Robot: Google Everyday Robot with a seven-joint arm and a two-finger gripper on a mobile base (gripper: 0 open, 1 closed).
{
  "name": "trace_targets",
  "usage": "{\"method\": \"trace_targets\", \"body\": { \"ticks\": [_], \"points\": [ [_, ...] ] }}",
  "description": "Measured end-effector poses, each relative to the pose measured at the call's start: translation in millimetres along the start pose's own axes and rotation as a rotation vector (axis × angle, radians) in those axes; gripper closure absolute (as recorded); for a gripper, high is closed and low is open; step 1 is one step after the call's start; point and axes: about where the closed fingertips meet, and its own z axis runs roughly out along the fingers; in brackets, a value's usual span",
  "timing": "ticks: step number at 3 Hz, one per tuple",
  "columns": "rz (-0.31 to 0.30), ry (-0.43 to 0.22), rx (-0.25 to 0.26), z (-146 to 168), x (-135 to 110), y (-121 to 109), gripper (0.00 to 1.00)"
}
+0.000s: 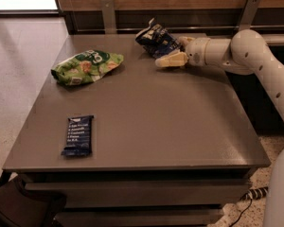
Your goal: Move blue chip bag near rxbar blueberry
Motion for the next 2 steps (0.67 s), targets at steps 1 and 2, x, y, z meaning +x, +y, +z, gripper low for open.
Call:
{"method": "trace_targets", "body": {
  "ticks": [1, 2],
  "points": [
    [0.001, -0.016, -0.011, 6.7, -1.3, 1.9, 0.36],
    [0.001, -0.015, -0.015, 9.5, -1.2, 3.7, 0.57]
  ]
}}
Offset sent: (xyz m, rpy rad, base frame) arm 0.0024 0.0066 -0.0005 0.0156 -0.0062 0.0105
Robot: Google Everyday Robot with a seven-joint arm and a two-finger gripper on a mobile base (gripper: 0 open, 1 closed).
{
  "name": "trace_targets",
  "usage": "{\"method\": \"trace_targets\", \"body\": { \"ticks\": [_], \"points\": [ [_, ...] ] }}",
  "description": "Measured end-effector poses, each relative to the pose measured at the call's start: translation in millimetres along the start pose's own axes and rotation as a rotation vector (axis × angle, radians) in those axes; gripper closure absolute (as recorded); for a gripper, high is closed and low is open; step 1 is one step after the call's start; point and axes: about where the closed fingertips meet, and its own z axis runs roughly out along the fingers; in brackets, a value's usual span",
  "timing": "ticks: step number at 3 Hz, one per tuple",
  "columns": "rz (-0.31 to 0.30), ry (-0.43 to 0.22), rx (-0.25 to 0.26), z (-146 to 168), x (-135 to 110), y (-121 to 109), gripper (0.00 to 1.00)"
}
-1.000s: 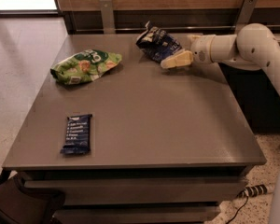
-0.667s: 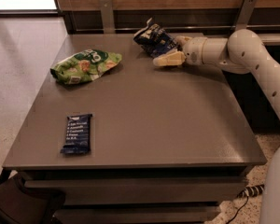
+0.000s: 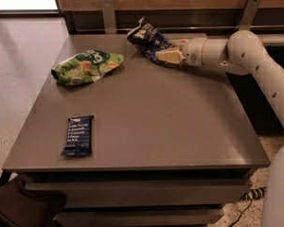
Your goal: Move blue chip bag near rxbar blueberry
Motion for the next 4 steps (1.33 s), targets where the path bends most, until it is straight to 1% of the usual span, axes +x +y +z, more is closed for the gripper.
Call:
{"method": "trace_targets", "body": {
  "ticks": [1, 2, 3, 4],
  "points": [
    [0.001, 0.000, -0.005, 3.2, 0.1, 1.8, 0.82],
    [0.001, 0.000, -0.011, 6.6, 0.3, 3.9, 1.00],
    [0.004, 0.008, -0.016, 9.0, -2.1, 5.3, 1.00],
    [-0.012, 0.032, 0.005, -10.4, -15.6, 6.6, 1.00]
  ]
}}
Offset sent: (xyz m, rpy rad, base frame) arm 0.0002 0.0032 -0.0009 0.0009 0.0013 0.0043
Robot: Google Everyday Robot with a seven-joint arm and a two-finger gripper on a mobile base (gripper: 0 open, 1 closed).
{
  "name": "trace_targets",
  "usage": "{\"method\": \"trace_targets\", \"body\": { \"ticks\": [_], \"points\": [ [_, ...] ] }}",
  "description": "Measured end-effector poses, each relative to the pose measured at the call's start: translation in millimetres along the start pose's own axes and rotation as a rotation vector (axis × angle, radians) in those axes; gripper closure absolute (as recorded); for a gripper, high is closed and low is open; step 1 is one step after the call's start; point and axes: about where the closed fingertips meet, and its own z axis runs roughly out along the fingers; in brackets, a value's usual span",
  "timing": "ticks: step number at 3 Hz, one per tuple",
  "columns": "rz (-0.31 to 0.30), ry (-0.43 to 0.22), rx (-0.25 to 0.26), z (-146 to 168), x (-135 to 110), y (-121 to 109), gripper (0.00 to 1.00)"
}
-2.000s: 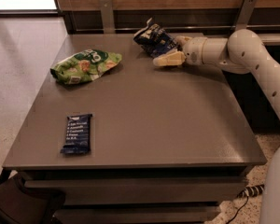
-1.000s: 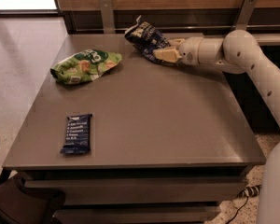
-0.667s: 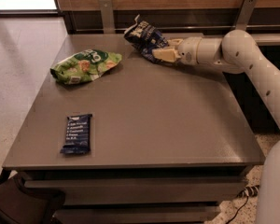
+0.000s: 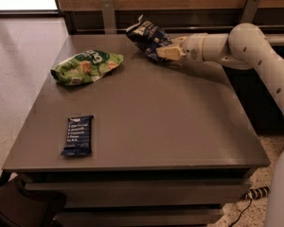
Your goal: Move blue chip bag near rxbar blueberry
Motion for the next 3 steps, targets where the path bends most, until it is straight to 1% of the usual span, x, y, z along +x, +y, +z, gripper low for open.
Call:
{"method": "trace_targets", "body": {
  "ticks": [1, 2, 3],
  "points": [
    [-0.043, 0.011, 0.054, -52.5, -33.6, 10.1, 1.00],
    [-0.057, 0.013, 0.080, -90.7, -48.0, 18.7, 1.00],
    [-0.072, 0.025, 0.079, -134.6, -58.9, 41.6, 1.00]
  ]
}}
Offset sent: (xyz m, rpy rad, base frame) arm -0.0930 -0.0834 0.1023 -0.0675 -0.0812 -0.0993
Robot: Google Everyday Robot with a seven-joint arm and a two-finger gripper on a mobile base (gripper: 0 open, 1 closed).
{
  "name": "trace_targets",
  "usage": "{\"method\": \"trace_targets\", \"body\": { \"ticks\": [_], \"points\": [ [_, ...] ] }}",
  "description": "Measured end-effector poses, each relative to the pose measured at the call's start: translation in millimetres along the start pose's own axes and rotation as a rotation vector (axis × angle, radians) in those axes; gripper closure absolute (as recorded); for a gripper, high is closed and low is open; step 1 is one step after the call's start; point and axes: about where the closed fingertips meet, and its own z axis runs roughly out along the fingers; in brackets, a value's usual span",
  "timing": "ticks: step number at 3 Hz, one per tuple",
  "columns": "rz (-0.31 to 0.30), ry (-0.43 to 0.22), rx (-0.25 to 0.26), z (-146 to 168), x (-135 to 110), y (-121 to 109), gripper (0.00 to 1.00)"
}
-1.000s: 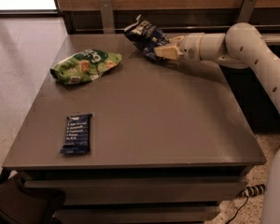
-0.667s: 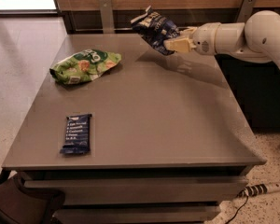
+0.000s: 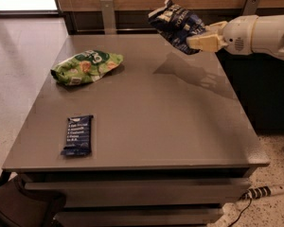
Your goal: Move blue chip bag near rxbar blueberry
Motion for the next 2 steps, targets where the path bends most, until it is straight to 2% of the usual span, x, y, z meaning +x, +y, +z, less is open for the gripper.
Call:
{"method": "trace_targets", "body": {
  "ticks": [1, 2],
  "points": [
    [-0.046, 0.068, -0.058, -44.9, -12.6, 50.0, 1.00],
    [-0.066, 0.115, -0.126, -58.4, -13.1, 92.5, 1.00]
  ]
}}
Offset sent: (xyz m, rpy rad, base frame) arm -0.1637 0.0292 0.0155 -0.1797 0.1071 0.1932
